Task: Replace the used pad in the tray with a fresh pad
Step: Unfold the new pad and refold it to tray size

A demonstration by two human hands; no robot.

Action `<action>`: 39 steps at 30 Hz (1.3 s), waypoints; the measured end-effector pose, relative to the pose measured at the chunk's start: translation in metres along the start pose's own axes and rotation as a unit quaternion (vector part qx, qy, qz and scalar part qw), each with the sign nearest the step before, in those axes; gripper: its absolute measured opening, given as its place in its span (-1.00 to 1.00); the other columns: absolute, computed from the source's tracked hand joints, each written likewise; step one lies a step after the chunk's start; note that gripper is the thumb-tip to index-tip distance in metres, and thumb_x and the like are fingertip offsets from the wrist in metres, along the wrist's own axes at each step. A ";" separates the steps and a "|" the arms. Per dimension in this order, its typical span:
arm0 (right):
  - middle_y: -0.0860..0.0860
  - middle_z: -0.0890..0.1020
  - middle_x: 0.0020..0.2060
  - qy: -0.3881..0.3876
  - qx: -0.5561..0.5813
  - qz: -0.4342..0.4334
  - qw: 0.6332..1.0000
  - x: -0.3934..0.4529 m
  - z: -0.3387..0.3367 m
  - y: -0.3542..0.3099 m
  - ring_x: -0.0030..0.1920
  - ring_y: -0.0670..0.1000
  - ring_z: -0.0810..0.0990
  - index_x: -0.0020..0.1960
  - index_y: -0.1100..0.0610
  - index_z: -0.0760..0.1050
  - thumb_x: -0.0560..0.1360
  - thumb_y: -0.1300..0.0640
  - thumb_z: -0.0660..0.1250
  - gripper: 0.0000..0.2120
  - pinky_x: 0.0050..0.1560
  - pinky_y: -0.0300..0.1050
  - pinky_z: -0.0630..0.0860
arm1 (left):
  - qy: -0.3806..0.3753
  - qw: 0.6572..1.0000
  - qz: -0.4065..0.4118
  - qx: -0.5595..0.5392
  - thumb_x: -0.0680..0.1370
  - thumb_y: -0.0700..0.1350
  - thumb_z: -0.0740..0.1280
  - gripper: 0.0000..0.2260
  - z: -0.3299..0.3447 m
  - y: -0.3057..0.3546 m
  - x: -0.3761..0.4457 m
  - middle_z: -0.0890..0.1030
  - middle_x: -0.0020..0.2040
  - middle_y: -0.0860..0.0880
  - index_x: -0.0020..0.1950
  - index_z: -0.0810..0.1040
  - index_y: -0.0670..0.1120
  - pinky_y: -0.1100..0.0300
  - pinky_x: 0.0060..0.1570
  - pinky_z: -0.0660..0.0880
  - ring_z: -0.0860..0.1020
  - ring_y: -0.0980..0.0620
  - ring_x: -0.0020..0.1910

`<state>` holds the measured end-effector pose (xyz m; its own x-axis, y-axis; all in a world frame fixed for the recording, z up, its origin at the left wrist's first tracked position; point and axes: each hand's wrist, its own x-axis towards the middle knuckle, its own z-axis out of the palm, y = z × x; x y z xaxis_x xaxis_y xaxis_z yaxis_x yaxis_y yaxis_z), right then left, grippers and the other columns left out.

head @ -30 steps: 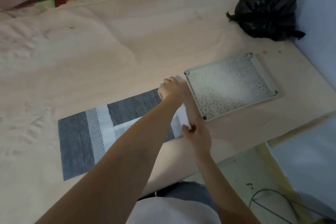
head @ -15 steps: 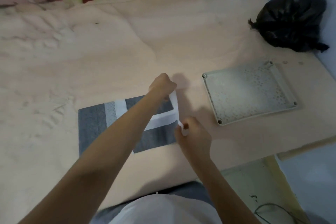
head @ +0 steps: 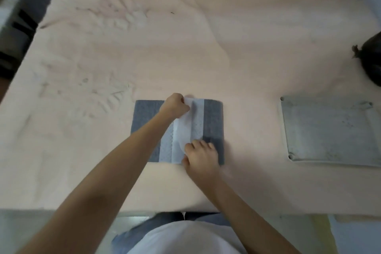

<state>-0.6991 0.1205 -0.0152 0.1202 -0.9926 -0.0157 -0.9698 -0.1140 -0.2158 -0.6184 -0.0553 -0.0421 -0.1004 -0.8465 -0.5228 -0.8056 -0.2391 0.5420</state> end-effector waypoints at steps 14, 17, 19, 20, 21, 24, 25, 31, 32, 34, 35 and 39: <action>0.12 0.59 -0.19 -0.051 0.129 0.072 0.988 0.001 0.026 0.003 -0.17 0.16 0.55 -0.16 0.23 0.56 0.39 0.16 0.33 -0.87 -0.14 0.02 0.47 | 0.213 0.955 0.128 0.162 0.51 -0.19 0.22 -0.73 0.011 -0.035 -0.028 0.49 0.11 -0.16 0.19 0.41 -0.22 0.09 -0.20 0.35 0.48 -0.16 0.04; 0.20 0.61 0.02 0.041 0.123 0.107 0.986 0.011 0.029 0.020 0.02 0.23 0.60 0.04 0.29 0.57 0.36 0.26 0.27 -0.73 -0.02 0.08 0.55 | 0.164 0.918 0.269 0.242 0.62 -0.06 0.10 -0.54 0.038 -0.043 -0.040 0.25 0.49 -0.17 0.48 0.21 -0.23 0.04 0.39 0.15 0.22 -0.14 0.47; 0.22 0.44 0.34 0.027 0.070 0.108 0.991 0.026 0.033 0.034 0.36 0.19 0.40 0.32 0.30 0.43 0.49 0.24 0.21 -0.59 0.36 0.08 0.34 | 0.129 0.908 0.278 0.285 0.66 0.02 -0.04 -0.47 0.053 -0.047 -0.040 -0.03 0.56 -0.14 0.54 -0.03 -0.22 0.01 0.50 -0.18 -0.07 -0.09 0.54; 0.19 0.30 0.44 0.004 0.046 0.105 0.993 0.035 0.036 0.040 0.47 0.15 0.24 0.43 0.29 0.30 0.55 0.20 0.16 -0.55 0.47 0.02 0.14 | 0.120 0.908 0.265 0.302 0.66 0.05 -0.09 -0.46 0.057 -0.050 -0.038 -0.10 0.56 -0.13 0.54 -0.10 -0.22 0.01 0.49 -0.26 -0.14 -0.08 0.54; 0.16 0.16 0.50 -0.019 0.025 0.099 0.995 0.043 0.039 0.046 0.52 0.11 0.08 0.49 0.26 0.16 0.60 0.14 0.09 -0.51 0.51 -0.03 -0.03 | 0.114 0.909 0.250 0.314 0.66 0.06 -0.11 -0.45 0.060 -0.053 -0.036 -0.14 0.56 -0.13 0.54 -0.14 -0.22 0.01 0.48 -0.30 -0.18 -0.08 0.53; 0.07 -0.07 0.54 -0.052 -0.020 0.079 0.995 0.067 0.047 0.054 0.54 0.03 -0.15 0.54 0.18 -0.08 0.64 0.01 -0.09 -0.48 0.49 -0.07 -0.25 | 0.103 0.912 0.233 0.322 0.65 0.08 -0.15 -0.45 0.062 -0.062 -0.031 -0.16 0.55 -0.12 0.53 -0.16 -0.20 0.00 0.48 -0.32 -0.20 -0.07 0.53; 0.07 -0.09 0.54 -0.057 -0.028 0.072 0.995 0.074 0.049 0.053 0.53 0.02 -0.17 0.54 0.18 -0.12 0.65 0.00 -0.12 -0.48 0.49 -0.07 -0.27 | 0.102 0.911 0.236 0.323 0.64 0.08 -0.19 -0.46 0.062 -0.064 -0.030 -0.14 0.56 -0.11 0.54 -0.16 -0.19 -0.01 0.48 -0.30 -0.20 -0.05 0.53; 0.07 -0.16 0.54 -0.080 -0.081 0.043 0.993 0.096 0.063 0.041 0.52 0.03 -0.24 0.50 0.15 -0.27 0.64 -0.03 -0.22 -0.49 0.51 -0.01 -0.26 | 0.122 0.911 0.263 0.294 0.59 0.03 -0.24 -0.45 0.060 -0.070 -0.030 -0.03 0.56 -0.05 0.55 -0.05 -0.14 0.00 0.50 -0.19 -0.12 0.00 0.54; 0.06 -0.17 0.54 -0.083 -0.082 0.042 0.992 0.097 0.066 0.041 0.52 0.02 -0.24 0.49 0.14 -0.29 0.64 -0.03 -0.23 -0.49 0.51 -0.01 -0.27 | 0.126 0.912 0.261 0.289 0.58 0.03 -0.24 -0.45 0.061 -0.070 -0.031 -0.03 0.56 -0.05 0.55 -0.05 -0.14 0.00 0.51 -0.18 -0.12 0.00 0.54; 0.05 -0.17 0.54 -0.081 -0.080 0.044 0.992 0.096 0.070 0.042 0.52 0.02 -0.24 0.47 0.14 -0.32 0.63 -0.03 -0.26 -0.50 0.51 -0.01 -0.27 | 0.134 0.918 0.259 0.269 0.59 0.02 -0.22 -0.46 0.063 -0.070 -0.031 -0.01 0.56 -0.08 0.54 -0.06 -0.15 -0.01 0.51 -0.15 -0.10 0.00 0.53; 0.05 -0.16 0.54 -0.078 -0.078 0.044 0.993 0.096 0.072 0.043 0.52 0.01 -0.24 0.47 0.14 -0.32 0.62 -0.03 -0.28 -0.50 0.50 -0.02 -0.28 | 0.135 0.921 0.257 0.261 0.60 0.02 -0.22 -0.47 0.063 -0.069 -0.030 0.00 0.56 -0.09 0.54 -0.06 -0.15 -0.01 0.51 -0.15 -0.09 0.00 0.53; 0.06 -0.15 0.54 -0.062 -0.065 0.044 0.995 0.095 0.076 0.046 0.53 0.01 -0.22 0.48 0.16 -0.29 0.62 0.00 -0.28 -0.50 0.50 -0.04 -0.29 | 0.129 0.924 0.251 0.258 0.61 0.00 -0.24 -0.47 0.065 -0.070 -0.029 0.02 0.56 -0.12 0.55 -0.02 -0.17 -0.01 0.51 -0.15 -0.07 -0.02 0.54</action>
<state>-0.7156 0.0243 -0.1011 0.0518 -0.9872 -0.1505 -0.9959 -0.0399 -0.0808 -0.5968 0.0165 -0.1079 -0.4481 -0.8904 -0.0800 -0.8731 0.4167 0.2529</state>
